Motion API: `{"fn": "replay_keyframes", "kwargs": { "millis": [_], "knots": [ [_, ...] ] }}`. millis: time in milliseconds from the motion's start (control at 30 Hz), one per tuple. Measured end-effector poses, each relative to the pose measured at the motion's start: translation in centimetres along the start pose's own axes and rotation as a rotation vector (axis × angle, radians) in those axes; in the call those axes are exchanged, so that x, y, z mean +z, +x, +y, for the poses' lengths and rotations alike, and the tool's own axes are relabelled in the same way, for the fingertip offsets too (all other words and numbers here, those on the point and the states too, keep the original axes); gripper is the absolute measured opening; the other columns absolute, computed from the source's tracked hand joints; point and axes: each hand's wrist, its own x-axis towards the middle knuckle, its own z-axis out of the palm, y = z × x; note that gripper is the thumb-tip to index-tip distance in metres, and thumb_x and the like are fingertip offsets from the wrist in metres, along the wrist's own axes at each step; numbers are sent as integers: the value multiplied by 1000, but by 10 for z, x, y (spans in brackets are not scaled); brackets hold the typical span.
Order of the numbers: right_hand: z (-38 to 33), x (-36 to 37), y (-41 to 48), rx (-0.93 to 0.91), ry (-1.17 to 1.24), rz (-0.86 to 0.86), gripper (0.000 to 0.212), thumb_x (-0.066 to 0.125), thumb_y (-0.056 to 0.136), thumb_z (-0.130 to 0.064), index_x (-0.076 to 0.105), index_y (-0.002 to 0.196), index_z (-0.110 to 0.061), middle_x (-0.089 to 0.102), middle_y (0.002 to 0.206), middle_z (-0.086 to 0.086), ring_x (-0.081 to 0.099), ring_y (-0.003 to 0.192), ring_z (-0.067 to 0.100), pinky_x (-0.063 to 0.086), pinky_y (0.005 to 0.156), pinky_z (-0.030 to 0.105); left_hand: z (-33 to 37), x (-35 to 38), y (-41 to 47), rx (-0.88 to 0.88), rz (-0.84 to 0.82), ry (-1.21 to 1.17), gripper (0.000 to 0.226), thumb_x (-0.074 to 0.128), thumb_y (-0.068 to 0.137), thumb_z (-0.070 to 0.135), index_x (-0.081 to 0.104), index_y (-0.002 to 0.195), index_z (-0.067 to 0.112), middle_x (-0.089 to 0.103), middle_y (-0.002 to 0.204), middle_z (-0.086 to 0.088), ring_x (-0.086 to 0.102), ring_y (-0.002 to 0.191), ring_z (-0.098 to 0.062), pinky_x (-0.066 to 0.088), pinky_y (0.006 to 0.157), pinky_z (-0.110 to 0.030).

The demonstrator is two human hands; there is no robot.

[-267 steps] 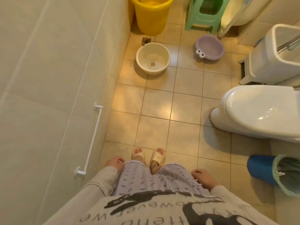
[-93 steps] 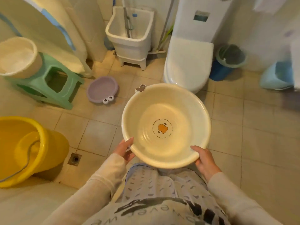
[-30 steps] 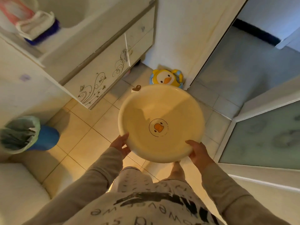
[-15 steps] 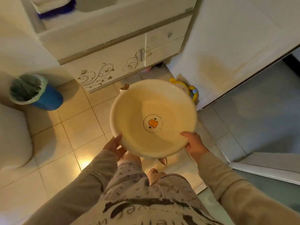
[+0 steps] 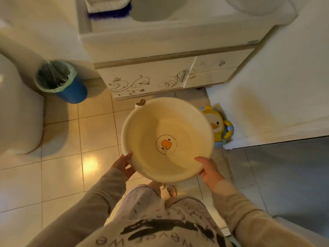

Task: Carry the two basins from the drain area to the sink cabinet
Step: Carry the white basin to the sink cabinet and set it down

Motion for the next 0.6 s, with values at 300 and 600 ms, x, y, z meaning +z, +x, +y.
{"fn": "replay_keyframes", "kwargs": {
  "millis": [300,600],
  "knots": [
    [-3,27,34,58,-63,-14,24,60,82,3,61,105,-4,64,91,14,60,84,27,49,65,33,20,5,25,-38,99,-37,51,61,86,14,44,134,7,54,104,-11,56,90,-35,47,87,-46],
    [-15,39,74,133,-139,-20,41,57,83,3,54,124,0,60,105,18,54,102,31,47,66,32,12,10,61,-70,143,-86,51,60,86,15,44,134,8,55,98,-9,56,83,-32,49,79,-46]
  ]
}}
